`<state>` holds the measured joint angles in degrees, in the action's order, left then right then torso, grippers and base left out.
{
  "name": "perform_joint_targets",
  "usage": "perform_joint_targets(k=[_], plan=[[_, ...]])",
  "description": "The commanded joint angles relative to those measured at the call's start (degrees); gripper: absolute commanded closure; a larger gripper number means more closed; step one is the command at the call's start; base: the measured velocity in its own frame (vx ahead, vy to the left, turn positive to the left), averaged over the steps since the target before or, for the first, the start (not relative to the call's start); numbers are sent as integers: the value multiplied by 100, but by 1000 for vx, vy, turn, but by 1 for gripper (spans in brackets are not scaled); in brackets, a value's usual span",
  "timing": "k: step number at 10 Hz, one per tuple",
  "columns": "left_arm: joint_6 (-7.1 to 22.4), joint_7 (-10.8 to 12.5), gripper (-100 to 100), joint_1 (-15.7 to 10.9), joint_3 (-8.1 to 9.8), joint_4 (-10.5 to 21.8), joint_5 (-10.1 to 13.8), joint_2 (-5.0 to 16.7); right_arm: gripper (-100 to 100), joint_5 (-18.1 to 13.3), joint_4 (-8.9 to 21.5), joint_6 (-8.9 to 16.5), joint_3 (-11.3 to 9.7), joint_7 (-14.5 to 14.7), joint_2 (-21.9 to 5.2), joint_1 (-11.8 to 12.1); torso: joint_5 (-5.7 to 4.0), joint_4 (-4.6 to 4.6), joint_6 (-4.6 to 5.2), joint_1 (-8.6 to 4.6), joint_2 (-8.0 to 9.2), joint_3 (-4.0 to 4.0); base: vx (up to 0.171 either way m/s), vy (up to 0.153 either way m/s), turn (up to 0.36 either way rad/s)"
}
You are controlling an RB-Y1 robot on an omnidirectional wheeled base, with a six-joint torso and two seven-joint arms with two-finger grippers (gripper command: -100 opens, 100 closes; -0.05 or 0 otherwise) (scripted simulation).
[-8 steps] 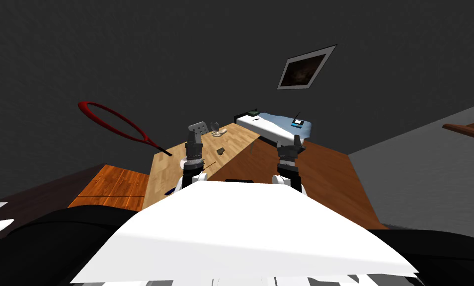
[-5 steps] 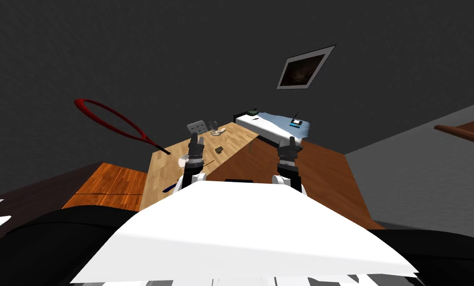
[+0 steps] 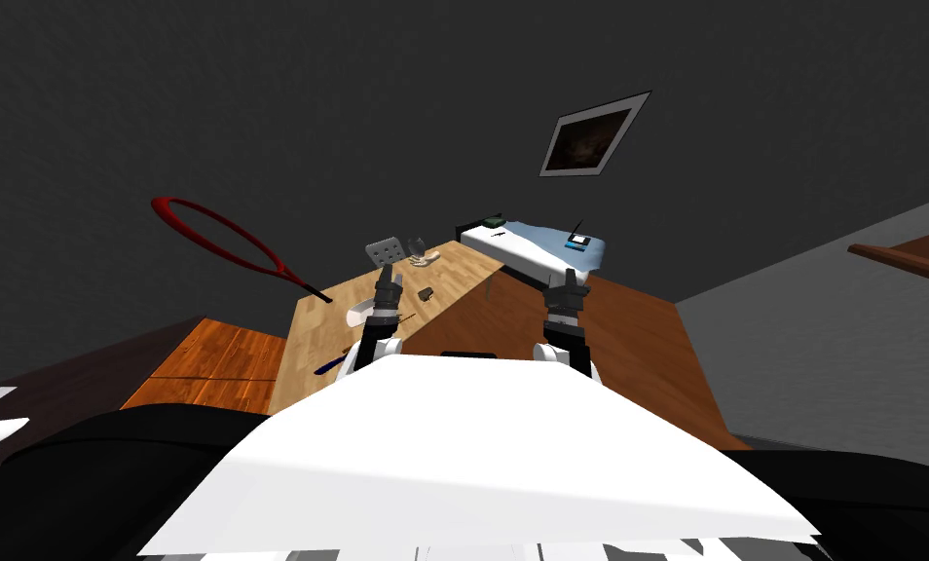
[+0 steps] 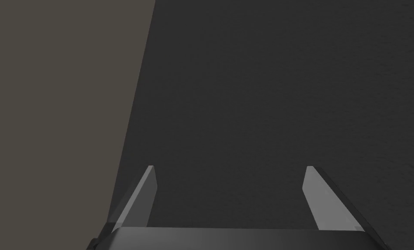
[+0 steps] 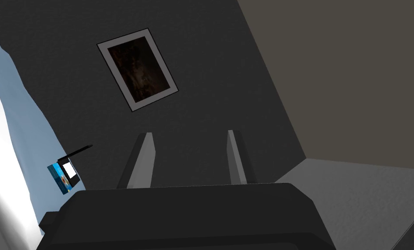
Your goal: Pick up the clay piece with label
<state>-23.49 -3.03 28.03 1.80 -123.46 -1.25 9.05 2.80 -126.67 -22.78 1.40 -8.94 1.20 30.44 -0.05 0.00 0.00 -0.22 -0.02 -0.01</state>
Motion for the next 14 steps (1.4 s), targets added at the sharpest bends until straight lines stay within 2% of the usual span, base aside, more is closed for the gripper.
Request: perform_joint_targets(k=[1, 2, 3, 4, 5, 6, 7, 8, 9, 10, 11, 12, 14], plan=[[186, 56, -100, -60, 23, 119, 52, 48, 0, 0, 0, 0, 0, 0, 0, 0, 0, 0, 0, 0, 0, 0, 1, -50, 5], [410, 175, -100, -138, 88, 299, 177, 172, 0, 0, 0, 0, 0, 0, 0, 0, 1, 0, 0, 4, 1, 0, -3, -55, 9], [438, 175, -100, -138, 88, 299, 177, 172, 0, 0, 0, 0, 0, 0, 0, 0, 1, 0, 0, 3, 1, 0, -2, -53, 6], [648, 302, -100, -223, 160, 489, 312, 301, 0, 0, 0, 0, 0, 0, 0, 0, 0, 0, 0, 3, 1, 1, 8, -62, 8], [708, 302, -100, -223, 160, 489, 312, 301, 0, 0, 0, 0, 0, 0, 0, 0, 0, -1, 0, 0, -2, -1, 7, -53, 8], [920, 437, -100, -313, 236, 688, 453, 435, 0, 0, 0, 0, 0, 0, 0, 0, 0, 0, 0, 3, -1, -1, 10, -69, 12], [991, 437, -100, -313, 236, 688, 453, 435, 0, 0, 0, 0, 0, 0, 0, 0, 0, -1, 0, -1, -3, -2, 8, -56, 9], [1169, 578, -100, -408, 315, 896, 600, 571, 0, 0, 0, 0, 0, 0, 0, 0, 0, -1, 0, 2, -2, -2, 7, -67, 8], [1288, 578, -100, -408, 315, 896, 600, 571, 0, 0, 0, 0, 0, 0, 0, 0, 0, -1, 0, 0, -2, -2, 7, -56, 11], [1479, 725, -100, -508, 397, 1112, 750, 706, 0, 0, 0, 0, 0, 0, 0, 0, 0, -1, 0, 2, -2, -1, 14, -64, 8], [1595, 725, -100, -508, 397, 1112, 750, 706, 0, 0, 0, 0, 0, 0, 0, 0, 0, -1, -1, 0, -4, -2, 12, -54, 9], [1792, 876, -100, -611, 481, 1337, 903, 838, 0, 0, 0, 0, 0, 0, 0, 0, 0, -1, 0, 3, -4, -2, 16, -66, 7], [1911, 876, -100, -611, 481, 1337, 903, 838, 0, 0, 0, 0, 0, 0, 0, 0, 0, -1, 0, 4, -5, -3, 9, -35, 6]])
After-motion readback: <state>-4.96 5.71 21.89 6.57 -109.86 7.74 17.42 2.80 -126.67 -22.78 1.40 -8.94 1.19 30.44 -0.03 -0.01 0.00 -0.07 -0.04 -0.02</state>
